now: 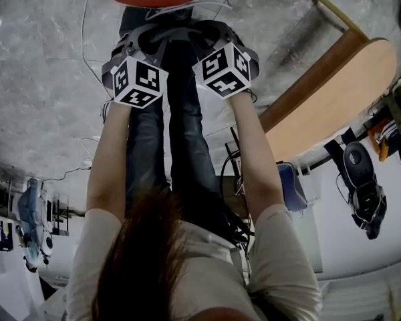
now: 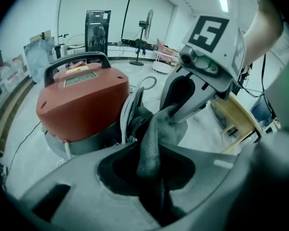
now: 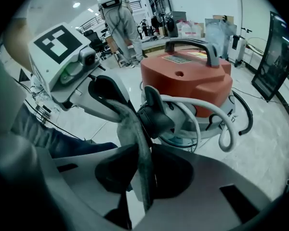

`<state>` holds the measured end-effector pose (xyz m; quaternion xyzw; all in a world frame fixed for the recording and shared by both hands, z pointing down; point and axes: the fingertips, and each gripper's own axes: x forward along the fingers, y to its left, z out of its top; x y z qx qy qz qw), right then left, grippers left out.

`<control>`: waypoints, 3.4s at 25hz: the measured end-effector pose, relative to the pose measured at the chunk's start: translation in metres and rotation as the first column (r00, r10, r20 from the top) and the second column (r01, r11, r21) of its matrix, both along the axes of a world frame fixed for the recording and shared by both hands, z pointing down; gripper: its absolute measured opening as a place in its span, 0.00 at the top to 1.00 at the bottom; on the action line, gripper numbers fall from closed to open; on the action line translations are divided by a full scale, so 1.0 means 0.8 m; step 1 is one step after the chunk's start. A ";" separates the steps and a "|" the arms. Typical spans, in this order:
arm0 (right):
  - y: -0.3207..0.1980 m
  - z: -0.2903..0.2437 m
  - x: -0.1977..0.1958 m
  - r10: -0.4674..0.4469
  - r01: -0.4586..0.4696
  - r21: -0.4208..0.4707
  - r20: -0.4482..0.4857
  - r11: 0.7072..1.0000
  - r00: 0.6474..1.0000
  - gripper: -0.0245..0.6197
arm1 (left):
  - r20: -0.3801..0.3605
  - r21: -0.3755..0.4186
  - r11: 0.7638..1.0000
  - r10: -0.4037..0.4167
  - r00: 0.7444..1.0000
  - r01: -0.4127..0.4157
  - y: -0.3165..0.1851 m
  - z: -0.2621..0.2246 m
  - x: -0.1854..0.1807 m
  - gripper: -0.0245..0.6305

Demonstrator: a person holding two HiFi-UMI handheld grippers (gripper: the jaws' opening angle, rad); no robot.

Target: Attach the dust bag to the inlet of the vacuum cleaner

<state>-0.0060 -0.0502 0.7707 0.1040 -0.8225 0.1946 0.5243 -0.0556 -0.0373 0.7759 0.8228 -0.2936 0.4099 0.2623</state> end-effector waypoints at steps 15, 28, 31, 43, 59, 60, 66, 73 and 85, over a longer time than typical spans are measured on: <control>-0.008 0.001 0.003 0.122 -0.122 0.023 -0.035 0.992 0.992 0.84 | -0.036 -0.024 0.999 -0.026 0.999 0.025 -0.008 -0.003 0.001 0.83; -0.003 0.003 0.003 0.175 -0.173 0.038 -0.029 0.984 0.984 0.86 | -0.047 -0.066 0.997 -0.029 0.998 0.026 -0.011 0.001 -0.001 0.83; -0.008 0.004 -0.001 0.076 -0.074 0.043 -0.039 0.996 0.996 0.84 | -0.055 -0.059 0.992 -0.115 0.992 0.112 -0.010 0.002 -0.003 0.83; 0.001 0.005 0.001 0.104 -0.105 -0.042 -0.025 0.994 0.994 0.82 | -0.025 -0.139 0.989 -0.053 0.998 0.049 -0.006 0.005 -0.004 0.79; 0.004 -0.023 0.009 0.109 -0.107 -0.068 0.024 0.992 0.994 0.62 | -0.053 -0.193 0.981 -0.039 0.998 0.028 0.008 -0.018 -0.005 0.63; 0.002 -0.027 0.009 0.116 -0.114 -0.062 0.025 0.992 0.993 0.62 | -0.050 -0.189 0.981 -0.043 0.998 0.033 0.007 -0.020 -0.006 0.63; -0.010 -0.056 0.007 0.243 -0.235 -0.090 0.088 0.968 0.966 0.62 | -0.055 -0.128 0.988 -0.090 0.994 0.082 -0.004 -0.050 -0.011 0.63; -0.024 -0.106 0.006 0.350 -0.348 -0.043 0.169 0.937 0.921 0.80 | -0.086 -0.009 0.987 -0.162 0.983 0.162 -0.027 -0.113 -0.016 0.78; -0.044 -0.200 0.011 0.403 -0.419 0.005 0.264 0.908 0.877 0.96 | -0.115 0.117 0.961 -0.236 0.965 0.249 -0.060 -0.213 -0.013 0.93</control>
